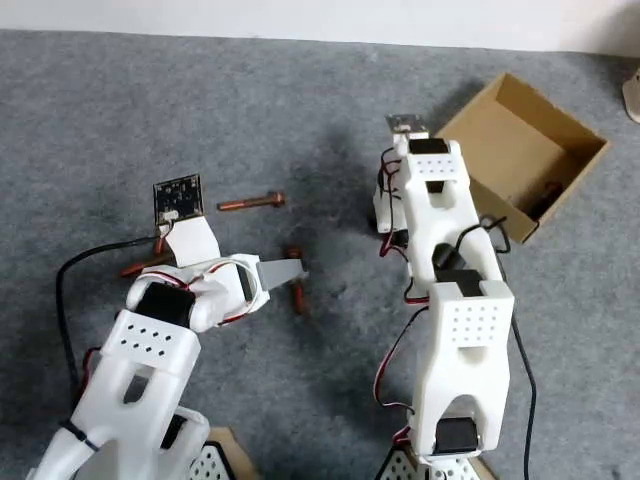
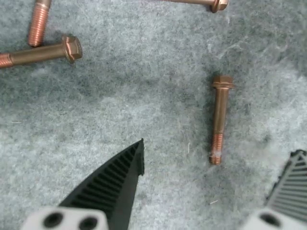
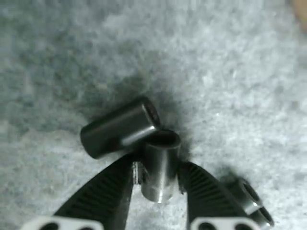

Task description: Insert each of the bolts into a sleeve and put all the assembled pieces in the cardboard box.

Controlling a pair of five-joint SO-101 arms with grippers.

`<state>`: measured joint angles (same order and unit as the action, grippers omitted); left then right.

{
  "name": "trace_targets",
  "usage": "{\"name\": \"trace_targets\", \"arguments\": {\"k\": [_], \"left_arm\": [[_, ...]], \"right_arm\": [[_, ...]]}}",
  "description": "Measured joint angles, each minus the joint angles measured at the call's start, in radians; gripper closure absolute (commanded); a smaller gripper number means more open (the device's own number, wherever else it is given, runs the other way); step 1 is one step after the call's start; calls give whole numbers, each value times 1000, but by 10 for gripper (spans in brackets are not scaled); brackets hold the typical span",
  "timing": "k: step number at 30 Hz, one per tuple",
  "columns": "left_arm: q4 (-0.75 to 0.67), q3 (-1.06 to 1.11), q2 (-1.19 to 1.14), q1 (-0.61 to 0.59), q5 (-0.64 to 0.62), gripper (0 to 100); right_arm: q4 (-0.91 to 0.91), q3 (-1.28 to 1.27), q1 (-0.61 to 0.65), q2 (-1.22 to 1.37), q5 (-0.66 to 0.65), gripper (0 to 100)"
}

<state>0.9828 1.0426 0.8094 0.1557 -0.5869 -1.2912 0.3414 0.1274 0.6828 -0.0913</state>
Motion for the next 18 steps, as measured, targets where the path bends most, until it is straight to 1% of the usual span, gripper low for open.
{"name": "trace_targets", "arguments": {"k": [8,18], "left_arm": [[0,0,0,0,0,586],[0,0,0,0,0,586]], "right_arm": [[-137,104,0,9,0,889],[-115,144,3,9,0,893]]}}
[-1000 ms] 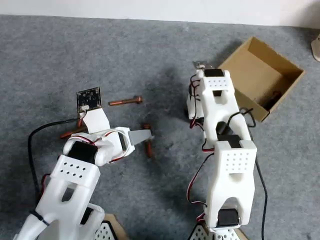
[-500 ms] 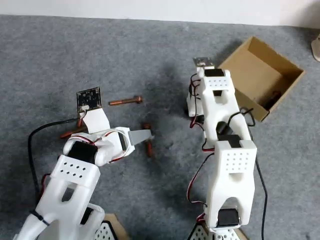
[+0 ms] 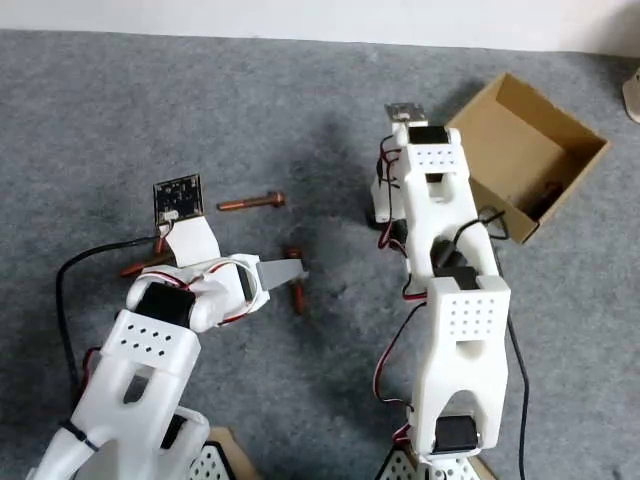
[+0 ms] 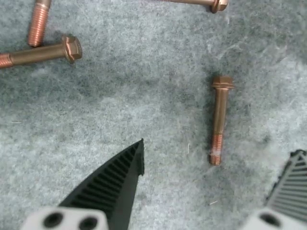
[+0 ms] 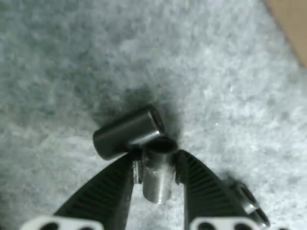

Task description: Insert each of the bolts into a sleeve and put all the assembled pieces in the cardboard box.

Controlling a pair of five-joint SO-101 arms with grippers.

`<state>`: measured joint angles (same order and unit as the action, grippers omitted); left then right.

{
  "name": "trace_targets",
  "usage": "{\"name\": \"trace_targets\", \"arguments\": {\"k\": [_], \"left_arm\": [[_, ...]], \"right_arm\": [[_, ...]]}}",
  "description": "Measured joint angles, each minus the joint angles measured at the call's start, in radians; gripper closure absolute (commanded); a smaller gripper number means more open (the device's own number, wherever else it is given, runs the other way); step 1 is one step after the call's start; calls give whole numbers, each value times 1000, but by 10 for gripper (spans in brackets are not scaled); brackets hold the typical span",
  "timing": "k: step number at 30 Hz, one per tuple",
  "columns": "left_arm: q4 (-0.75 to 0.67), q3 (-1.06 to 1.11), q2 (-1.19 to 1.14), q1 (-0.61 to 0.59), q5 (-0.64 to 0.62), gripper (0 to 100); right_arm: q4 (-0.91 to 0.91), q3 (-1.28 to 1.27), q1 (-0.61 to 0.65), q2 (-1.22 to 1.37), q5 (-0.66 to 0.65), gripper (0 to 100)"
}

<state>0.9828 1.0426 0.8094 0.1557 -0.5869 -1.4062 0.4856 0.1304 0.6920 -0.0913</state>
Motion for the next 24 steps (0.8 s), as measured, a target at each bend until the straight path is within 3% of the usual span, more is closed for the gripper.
{"name": "trace_targets", "arguments": {"k": [10,13,19,24], "left_arm": [[0,0,0,0,0,586],[0,0,0,0,0,586],[0,0,0,0,0,591],[5,-32,0,-37,0,760]], "right_arm": [[21,-94,-25,-5,0,895],[21,-107,-35,-6,-2,998],[21,-117,-58,-11,28,993],[-58,-130,-60,-38,63,994]]}}
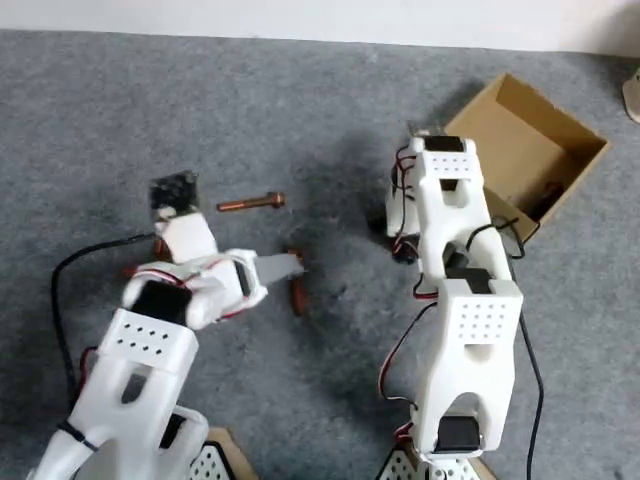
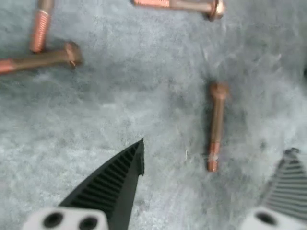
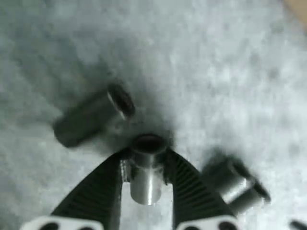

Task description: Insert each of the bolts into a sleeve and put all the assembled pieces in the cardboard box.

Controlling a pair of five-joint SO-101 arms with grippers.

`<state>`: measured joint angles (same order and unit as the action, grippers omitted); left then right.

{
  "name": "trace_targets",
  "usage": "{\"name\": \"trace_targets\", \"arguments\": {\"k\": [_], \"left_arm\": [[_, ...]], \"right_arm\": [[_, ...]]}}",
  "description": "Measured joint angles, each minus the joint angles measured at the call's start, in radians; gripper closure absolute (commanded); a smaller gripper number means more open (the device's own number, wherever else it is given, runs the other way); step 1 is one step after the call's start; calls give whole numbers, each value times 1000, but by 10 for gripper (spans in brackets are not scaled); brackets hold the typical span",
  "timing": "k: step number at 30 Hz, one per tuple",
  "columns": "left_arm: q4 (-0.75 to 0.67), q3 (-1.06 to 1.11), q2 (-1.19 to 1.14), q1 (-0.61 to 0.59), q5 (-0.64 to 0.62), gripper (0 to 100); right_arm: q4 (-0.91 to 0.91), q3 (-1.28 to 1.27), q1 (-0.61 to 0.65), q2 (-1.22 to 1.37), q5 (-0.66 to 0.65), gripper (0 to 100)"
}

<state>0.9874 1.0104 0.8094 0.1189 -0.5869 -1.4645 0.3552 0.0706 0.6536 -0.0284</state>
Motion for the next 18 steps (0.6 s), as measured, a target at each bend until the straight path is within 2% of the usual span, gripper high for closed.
{"name": "trace_targets", "arguments": {"k": [5,9,18], "left_arm": [[29,-43,0,-72,54,998],[29,-44,0,-80,46,958],[28,-44,0,-64,-61,955]], "right_arm": [[-66,-6,0,-107,2,994],[-124,-57,0,-224,35,994],[-184,-94,41,-456,348,995]]}}
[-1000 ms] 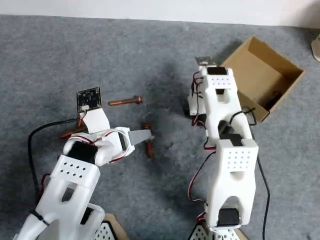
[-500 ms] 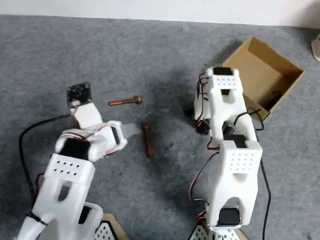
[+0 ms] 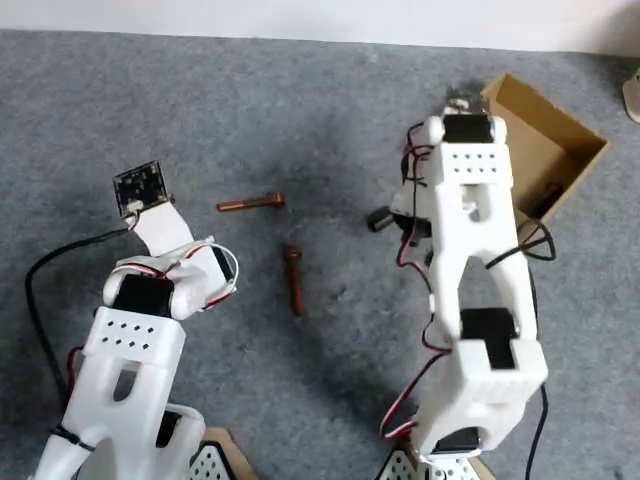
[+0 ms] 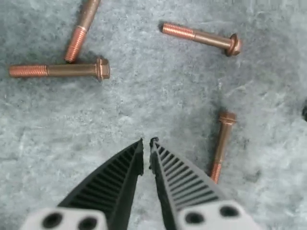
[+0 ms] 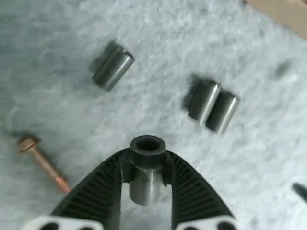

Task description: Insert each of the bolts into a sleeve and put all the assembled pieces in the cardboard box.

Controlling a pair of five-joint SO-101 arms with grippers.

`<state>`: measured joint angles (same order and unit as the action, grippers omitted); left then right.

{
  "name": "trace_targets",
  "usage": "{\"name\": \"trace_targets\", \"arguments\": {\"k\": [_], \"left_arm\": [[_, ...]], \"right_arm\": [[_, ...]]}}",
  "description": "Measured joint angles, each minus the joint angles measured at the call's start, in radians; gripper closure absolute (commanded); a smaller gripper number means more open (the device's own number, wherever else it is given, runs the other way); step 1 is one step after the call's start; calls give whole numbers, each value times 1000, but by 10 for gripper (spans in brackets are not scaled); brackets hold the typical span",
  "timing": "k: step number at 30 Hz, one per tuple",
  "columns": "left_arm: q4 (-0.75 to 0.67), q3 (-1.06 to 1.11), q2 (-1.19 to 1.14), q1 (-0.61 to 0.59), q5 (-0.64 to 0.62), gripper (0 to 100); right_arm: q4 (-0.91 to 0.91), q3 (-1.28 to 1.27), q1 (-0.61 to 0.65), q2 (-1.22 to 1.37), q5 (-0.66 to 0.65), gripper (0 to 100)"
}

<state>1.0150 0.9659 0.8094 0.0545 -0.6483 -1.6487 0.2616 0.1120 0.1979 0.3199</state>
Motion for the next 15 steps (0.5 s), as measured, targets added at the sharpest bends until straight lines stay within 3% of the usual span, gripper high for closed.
{"name": "trace_targets", "arguments": {"k": [6,15], "left_arm": [[-77,-2,-52,61,-12,955],[-103,-157,-397,132,-12,954]], "right_arm": [[40,-178,64,-129,98,995],[358,-647,94,-425,104,995]]}}
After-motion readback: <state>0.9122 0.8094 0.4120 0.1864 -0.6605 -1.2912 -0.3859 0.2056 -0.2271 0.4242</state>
